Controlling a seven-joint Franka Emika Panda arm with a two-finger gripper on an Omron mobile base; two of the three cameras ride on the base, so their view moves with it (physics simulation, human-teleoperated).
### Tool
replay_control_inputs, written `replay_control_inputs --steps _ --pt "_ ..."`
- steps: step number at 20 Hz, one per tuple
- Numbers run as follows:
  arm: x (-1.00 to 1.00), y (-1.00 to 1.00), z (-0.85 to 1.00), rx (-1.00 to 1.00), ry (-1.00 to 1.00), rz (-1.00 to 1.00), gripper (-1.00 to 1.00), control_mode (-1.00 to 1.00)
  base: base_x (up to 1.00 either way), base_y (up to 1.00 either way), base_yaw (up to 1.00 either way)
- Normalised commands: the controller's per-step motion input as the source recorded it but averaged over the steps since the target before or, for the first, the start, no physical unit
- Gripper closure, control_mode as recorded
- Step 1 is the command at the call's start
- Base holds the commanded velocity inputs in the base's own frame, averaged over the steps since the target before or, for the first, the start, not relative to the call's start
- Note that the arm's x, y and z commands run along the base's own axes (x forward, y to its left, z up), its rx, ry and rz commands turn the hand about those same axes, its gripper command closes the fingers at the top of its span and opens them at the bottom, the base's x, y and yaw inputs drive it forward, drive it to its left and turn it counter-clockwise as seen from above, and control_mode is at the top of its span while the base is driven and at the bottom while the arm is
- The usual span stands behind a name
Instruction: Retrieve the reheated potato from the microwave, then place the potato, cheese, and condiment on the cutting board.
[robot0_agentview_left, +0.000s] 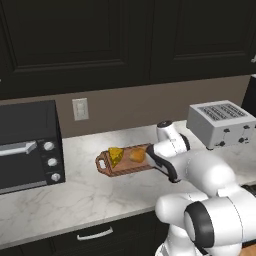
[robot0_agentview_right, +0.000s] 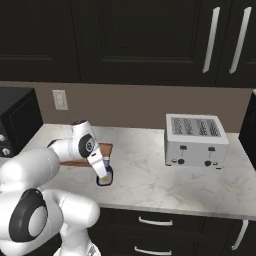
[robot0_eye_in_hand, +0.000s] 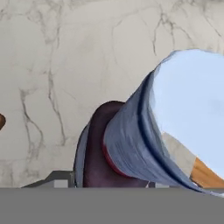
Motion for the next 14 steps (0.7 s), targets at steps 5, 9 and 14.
replay_control_inputs --steps 5,9,14 --pt "-0.02 -0.21 0.0 -0.02 0.0 0.0 1.0 -1.0 0.0 0.0 0.0" --pt "-0.21 0.0 0.18 0.0 -0.06 0.02 1.0 -1.0 0.0 0.0 0.0" --pt "-0.18 0.16 0.43 0.0 -0.16 0.15 1.0 -1.0 0.0 0.0 0.0"
